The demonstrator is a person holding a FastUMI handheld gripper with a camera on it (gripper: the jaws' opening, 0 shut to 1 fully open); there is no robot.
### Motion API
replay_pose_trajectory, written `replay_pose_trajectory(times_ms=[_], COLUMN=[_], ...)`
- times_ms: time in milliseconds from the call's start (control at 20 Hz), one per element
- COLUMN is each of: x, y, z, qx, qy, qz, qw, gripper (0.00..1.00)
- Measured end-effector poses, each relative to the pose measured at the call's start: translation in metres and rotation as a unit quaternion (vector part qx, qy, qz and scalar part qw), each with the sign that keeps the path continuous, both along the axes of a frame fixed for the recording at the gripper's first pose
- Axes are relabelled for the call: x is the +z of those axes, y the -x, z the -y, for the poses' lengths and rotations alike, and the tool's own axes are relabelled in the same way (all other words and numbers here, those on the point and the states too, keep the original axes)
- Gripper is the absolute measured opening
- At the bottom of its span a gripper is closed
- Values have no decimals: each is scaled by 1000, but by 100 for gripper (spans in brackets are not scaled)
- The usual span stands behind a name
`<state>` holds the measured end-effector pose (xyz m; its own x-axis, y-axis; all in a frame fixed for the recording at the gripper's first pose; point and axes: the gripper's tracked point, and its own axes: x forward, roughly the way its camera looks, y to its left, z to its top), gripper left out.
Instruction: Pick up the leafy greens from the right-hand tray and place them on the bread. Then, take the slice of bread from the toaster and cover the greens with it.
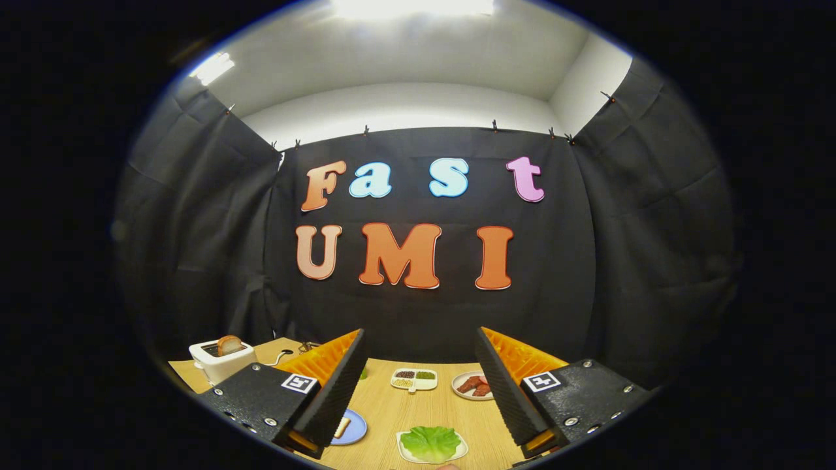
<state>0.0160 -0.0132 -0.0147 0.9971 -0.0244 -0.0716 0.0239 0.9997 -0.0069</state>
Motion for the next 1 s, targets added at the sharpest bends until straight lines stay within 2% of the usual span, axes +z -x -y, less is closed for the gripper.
replay_pose_trajectory(times_ms=[250,450,700,800,1000], x=[-30,-83,-146,-178,-240], y=[-14,-23,-27,-28,-23], z=[-1,-7,-16,-14,-21], qx=[24,56,91,87,103], qy=[5,-7,-4,5,5], qz=[-46,-126,-231,-268,-352], qw=[999,990,969,959,930], gripper=[99,99,99,99,98])
